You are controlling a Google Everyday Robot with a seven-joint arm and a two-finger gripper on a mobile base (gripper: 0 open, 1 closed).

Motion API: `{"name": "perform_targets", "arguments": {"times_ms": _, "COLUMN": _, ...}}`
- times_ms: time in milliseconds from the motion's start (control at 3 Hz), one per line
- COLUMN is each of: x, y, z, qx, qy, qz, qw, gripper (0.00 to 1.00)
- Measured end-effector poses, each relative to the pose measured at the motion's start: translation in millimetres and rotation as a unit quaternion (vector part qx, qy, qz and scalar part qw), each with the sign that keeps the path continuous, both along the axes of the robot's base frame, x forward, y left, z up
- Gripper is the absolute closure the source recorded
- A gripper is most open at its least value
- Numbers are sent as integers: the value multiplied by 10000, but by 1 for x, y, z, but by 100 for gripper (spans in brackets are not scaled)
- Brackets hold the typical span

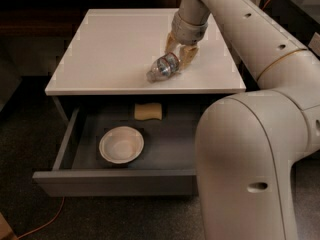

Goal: Place water bottle into top drawer

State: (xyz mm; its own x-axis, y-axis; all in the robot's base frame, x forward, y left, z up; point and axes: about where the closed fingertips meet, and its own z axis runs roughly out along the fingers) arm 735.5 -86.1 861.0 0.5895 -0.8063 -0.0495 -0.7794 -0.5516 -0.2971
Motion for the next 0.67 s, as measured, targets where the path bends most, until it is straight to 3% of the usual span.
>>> {"name": "perform_targets", "arguments": {"times_ms": 333, "x": -17, "y": 7, "z": 22, "qx": 417, "qy": -136, "qz": -90, "qw": 9990, "gripper": 90}}
{"name": "perform_targets", "arguments": {"times_ms": 667, "x": -40, "y": 14, "z": 33, "qx": 861, "qy": -176, "qz": -311, "qw": 9956, "gripper": 100}}
